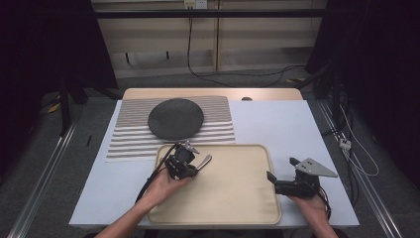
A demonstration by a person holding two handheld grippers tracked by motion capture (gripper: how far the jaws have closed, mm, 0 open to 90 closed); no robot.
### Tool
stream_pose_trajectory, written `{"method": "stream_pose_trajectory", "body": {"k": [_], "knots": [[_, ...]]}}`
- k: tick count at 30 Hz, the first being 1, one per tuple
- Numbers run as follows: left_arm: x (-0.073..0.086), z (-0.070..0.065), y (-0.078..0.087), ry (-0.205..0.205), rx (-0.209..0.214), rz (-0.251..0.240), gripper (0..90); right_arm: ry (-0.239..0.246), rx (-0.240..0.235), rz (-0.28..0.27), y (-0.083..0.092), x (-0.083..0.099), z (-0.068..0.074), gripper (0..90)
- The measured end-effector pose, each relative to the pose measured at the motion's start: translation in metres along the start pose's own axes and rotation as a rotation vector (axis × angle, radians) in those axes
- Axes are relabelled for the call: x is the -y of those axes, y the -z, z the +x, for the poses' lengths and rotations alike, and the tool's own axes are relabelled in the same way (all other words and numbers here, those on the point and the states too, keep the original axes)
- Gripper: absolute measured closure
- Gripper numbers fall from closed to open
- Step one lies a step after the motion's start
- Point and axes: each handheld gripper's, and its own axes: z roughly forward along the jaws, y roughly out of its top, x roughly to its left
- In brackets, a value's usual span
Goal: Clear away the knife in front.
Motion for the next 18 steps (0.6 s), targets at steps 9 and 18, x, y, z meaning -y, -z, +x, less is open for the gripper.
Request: {"method": "stream_pose_trajectory", "body": {"k": [9, 18], "knots": [[0.0067, 0.0012, 0.0035, 0.029, 0.038, 0.001, 79.2, 0.001, 0.0, -0.001, 0.0001, 0.0006, -0.0007, 3.2], [0.0063, 0.0067, 0.0096, -0.023, 0.048, -0.044, 42.2, 0.005, -0.005, 0.001, -0.0008, 0.0006, -0.0007, 3.2]]}}
